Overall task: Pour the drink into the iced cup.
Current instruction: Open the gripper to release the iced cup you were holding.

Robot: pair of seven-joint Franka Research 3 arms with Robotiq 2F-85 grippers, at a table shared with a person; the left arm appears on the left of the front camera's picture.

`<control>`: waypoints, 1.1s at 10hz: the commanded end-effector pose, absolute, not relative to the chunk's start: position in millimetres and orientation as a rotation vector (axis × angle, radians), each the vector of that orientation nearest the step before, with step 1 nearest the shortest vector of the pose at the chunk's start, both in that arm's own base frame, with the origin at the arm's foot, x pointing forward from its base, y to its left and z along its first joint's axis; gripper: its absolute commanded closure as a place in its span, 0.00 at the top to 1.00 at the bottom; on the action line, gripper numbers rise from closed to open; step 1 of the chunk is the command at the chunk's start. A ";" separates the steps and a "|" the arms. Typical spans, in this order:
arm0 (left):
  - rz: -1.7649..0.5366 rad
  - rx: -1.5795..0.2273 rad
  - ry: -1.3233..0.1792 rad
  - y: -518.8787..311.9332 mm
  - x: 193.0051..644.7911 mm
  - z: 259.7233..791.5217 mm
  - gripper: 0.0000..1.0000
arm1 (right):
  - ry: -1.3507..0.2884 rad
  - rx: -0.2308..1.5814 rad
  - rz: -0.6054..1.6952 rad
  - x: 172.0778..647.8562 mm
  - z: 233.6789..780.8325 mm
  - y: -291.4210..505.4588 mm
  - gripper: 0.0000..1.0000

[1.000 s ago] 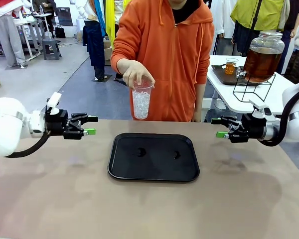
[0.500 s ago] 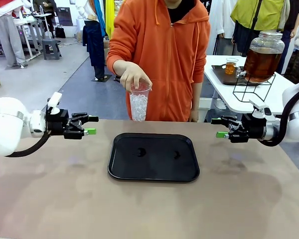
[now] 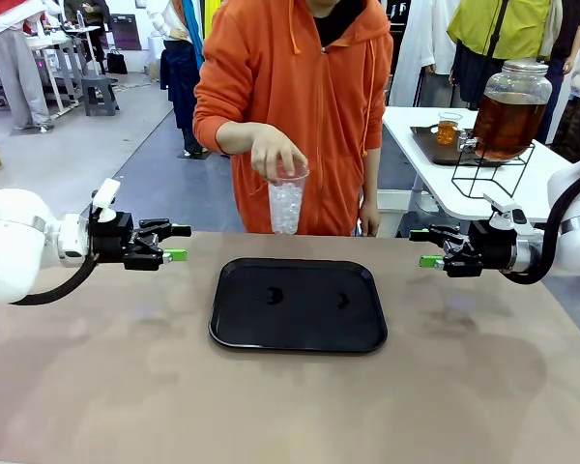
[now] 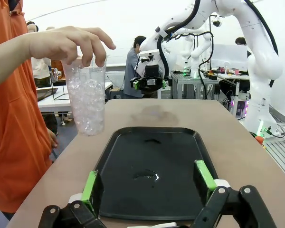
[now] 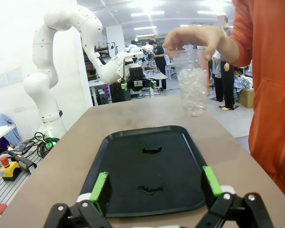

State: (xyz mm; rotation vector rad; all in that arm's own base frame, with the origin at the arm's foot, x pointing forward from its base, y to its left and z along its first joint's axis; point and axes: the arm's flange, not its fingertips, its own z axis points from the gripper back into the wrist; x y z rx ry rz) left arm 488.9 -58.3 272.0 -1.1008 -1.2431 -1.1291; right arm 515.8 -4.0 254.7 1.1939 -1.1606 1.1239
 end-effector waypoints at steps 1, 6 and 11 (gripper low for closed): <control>-1.130 -1.102 -1.248 -59.1 488.7 273.7 1.00 | -1.162 1.197 1.119 516.9 258.2 -2.5 1.00; -1.130 -1.102 -1.248 -59.1 488.7 273.7 1.00 | -1.162 1.197 1.119 516.9 258.2 -2.5 1.00; -1.130 -1.102 -1.248 -59.1 488.7 273.7 1.00 | -1.162 1.197 1.119 516.9 258.2 -2.5 1.00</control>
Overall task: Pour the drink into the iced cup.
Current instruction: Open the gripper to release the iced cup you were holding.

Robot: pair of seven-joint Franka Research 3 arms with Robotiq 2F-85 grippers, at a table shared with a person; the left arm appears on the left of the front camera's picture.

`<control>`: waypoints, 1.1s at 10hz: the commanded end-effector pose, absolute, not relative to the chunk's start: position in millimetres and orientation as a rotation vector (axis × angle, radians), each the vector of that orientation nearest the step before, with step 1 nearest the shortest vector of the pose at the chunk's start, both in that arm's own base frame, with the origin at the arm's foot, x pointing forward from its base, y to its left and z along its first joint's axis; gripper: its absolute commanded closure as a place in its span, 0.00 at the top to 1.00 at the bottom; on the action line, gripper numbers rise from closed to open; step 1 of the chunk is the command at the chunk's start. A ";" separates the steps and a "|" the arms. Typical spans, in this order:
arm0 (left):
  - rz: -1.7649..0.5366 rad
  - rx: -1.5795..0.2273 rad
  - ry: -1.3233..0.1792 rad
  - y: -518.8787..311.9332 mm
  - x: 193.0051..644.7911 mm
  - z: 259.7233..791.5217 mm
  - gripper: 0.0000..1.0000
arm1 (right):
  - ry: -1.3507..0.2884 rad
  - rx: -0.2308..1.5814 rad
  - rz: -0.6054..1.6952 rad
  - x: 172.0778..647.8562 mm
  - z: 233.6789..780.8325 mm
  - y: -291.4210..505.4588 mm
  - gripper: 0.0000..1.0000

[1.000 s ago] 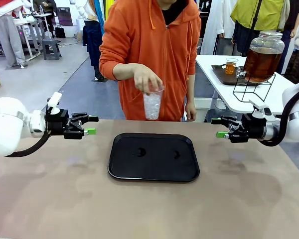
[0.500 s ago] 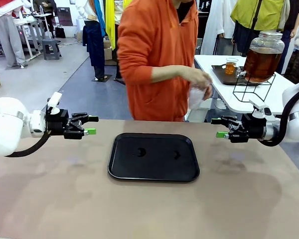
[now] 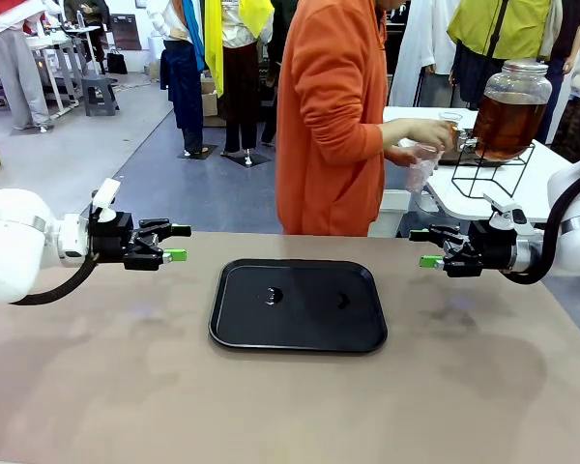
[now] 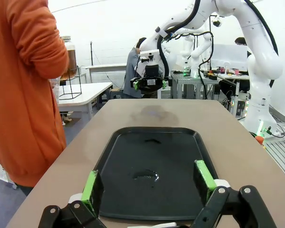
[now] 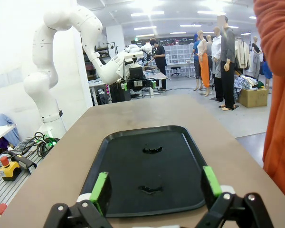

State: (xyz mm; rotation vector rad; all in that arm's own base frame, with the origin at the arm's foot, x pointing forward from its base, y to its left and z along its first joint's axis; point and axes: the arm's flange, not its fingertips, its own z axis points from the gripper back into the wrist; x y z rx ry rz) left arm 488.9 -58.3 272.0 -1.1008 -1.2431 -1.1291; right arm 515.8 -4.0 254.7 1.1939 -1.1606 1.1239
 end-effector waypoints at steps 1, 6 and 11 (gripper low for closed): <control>-1.130 -1.102 -1.248 -59.1 488.7 273.7 1.00 | -1.162 1.197 1.119 516.9 258.2 -2.5 1.00; -1.130 -1.102 -1.248 -59.1 488.7 273.7 1.00 | -1.162 1.197 1.119 516.9 258.2 -2.5 1.00; -1.130 -1.102 -1.248 -59.1 488.7 273.7 1.00 | -1.162 1.197 1.119 516.9 258.2 -2.5 1.00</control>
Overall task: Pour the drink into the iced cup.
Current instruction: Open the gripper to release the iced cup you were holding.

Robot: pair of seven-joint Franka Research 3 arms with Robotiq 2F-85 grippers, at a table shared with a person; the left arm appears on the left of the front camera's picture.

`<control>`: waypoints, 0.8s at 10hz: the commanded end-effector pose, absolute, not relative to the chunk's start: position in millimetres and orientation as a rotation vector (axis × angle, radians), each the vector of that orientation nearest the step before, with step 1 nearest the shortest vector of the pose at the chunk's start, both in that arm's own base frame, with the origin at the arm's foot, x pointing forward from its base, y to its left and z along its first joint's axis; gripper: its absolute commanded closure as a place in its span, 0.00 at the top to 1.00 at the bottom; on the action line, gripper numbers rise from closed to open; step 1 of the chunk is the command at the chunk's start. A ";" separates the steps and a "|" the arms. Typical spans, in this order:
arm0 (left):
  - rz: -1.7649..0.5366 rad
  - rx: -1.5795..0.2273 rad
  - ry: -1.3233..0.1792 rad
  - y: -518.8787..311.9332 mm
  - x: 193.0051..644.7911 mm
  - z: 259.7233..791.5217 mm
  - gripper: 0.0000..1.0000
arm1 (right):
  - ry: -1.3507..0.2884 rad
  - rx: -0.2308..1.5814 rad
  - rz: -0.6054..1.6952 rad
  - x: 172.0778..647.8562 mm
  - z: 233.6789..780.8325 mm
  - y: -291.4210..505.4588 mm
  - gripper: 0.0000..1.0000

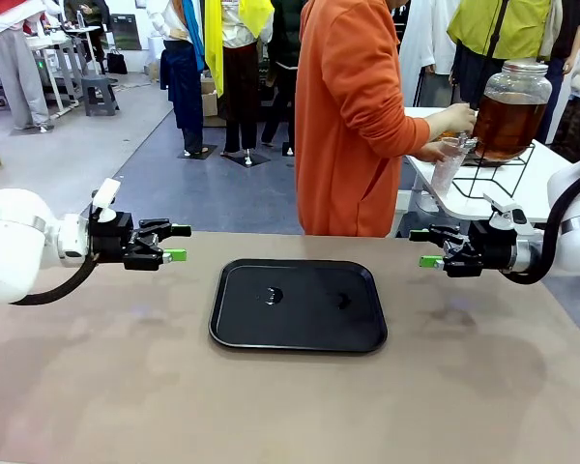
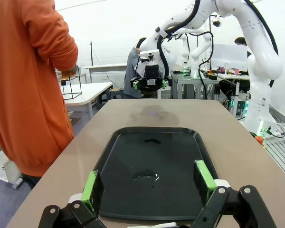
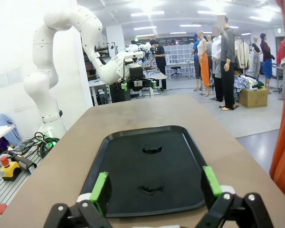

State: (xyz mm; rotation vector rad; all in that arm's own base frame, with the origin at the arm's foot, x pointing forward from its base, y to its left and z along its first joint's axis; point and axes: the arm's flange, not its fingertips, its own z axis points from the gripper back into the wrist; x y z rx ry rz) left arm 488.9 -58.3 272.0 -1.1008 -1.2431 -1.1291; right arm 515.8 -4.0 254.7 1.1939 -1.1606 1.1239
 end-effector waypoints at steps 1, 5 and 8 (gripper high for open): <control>-1.130 -1.102 -1.248 -59.1 488.7 273.7 1.00 | -1.162 1.197 1.119 516.9 258.2 -2.5 1.00; -1.130 -1.102 -1.248 -59.1 488.7 273.7 1.00 | -1.162 1.197 1.119 516.9 258.2 -2.5 1.00; -1.130 -1.102 -1.248 -59.1 488.7 273.7 1.00 | -1.162 1.197 1.119 516.9 258.2 -2.5 1.00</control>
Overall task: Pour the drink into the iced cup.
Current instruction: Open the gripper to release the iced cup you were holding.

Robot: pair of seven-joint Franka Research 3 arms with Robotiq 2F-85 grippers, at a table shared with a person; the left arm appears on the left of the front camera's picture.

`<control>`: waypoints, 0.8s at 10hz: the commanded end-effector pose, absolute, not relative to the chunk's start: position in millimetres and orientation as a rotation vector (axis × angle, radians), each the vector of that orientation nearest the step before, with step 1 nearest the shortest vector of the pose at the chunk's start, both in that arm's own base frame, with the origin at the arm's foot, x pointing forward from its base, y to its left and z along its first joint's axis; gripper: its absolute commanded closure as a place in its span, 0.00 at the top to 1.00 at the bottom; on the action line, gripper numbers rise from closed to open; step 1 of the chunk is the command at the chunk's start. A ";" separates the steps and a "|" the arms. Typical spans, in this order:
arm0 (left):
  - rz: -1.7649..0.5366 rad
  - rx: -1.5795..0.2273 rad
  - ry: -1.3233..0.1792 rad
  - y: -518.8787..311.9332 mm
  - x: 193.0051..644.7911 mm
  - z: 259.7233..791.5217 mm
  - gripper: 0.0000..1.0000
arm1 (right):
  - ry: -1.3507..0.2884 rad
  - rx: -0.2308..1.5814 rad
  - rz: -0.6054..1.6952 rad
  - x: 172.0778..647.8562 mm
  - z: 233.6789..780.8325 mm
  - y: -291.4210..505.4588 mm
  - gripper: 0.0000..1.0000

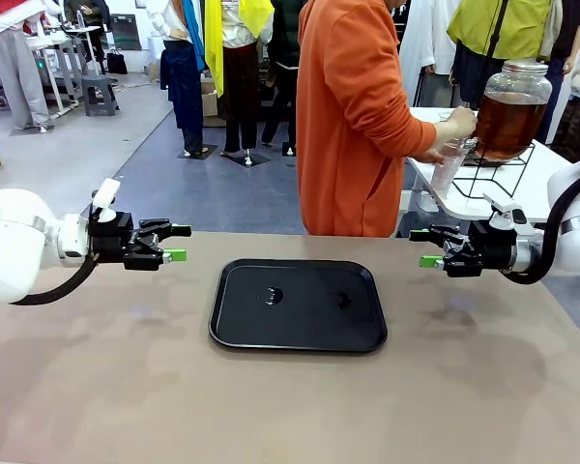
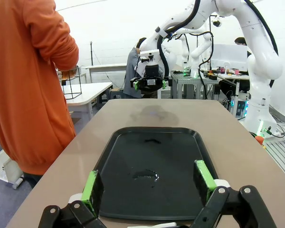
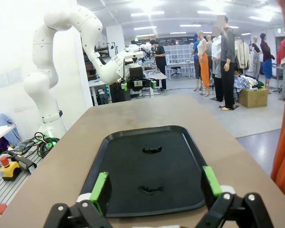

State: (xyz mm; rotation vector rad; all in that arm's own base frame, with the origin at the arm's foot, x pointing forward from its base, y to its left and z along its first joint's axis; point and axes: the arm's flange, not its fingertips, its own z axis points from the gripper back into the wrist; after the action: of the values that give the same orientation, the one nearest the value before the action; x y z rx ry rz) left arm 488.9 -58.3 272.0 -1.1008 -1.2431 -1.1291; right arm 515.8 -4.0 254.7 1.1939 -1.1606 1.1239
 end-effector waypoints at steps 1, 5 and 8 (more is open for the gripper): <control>-1.130 -1.102 -1.248 -59.1 488.7 273.7 1.00 | -1.162 1.197 1.119 516.9 258.2 -2.5 1.00; -1.130 -1.102 -1.248 -59.1 488.7 273.7 1.00 | -1.162 1.197 1.119 516.9 258.2 -2.5 1.00; -1.130 -1.102 -1.248 -59.1 488.7 273.7 1.00 | -1.162 1.197 1.119 516.9 258.2 -2.5 1.00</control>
State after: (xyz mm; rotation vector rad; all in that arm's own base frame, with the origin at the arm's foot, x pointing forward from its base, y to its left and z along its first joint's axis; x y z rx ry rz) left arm 488.9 -58.3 272.0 -1.1008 -1.2431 -1.1291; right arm 515.8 -4.0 254.7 1.1939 -1.1606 1.1239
